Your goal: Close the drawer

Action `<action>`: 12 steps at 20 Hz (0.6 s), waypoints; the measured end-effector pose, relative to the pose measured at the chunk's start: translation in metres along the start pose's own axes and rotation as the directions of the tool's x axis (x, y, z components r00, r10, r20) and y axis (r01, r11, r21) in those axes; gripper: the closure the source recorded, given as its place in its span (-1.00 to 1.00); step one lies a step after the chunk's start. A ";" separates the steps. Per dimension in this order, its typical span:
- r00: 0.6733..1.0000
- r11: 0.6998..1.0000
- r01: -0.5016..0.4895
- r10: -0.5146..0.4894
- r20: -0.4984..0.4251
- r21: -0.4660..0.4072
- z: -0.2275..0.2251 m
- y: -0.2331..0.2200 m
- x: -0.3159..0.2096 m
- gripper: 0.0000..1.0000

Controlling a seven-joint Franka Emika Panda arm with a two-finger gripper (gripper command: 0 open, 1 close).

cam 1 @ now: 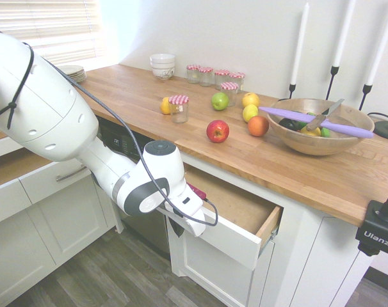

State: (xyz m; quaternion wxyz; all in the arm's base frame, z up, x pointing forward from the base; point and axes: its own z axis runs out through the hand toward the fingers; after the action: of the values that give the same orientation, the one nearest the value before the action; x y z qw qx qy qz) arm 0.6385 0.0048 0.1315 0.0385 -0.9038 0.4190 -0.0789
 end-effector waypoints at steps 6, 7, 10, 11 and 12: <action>0.999 1.000 -0.019 0.019 -0.031 0.003 0.005 -0.011 0.012 1.00; 0.999 1.000 -0.023 0.023 -0.037 0.004 0.005 -0.012 0.016 1.00; 0.999 1.000 -0.031 0.031 -0.044 0.004 0.005 -0.015 0.025 1.00; 0.998 0.999 -0.033 0.033 -0.044 0.005 0.005 -0.017 0.028 1.00; 0.998 0.999 -0.033 0.033 -0.044 0.006 0.005 -0.019 0.031 1.00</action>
State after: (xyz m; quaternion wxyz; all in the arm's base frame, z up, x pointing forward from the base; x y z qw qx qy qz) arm 0.6738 -0.0066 0.1325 0.0328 -0.8946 0.4344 -0.0992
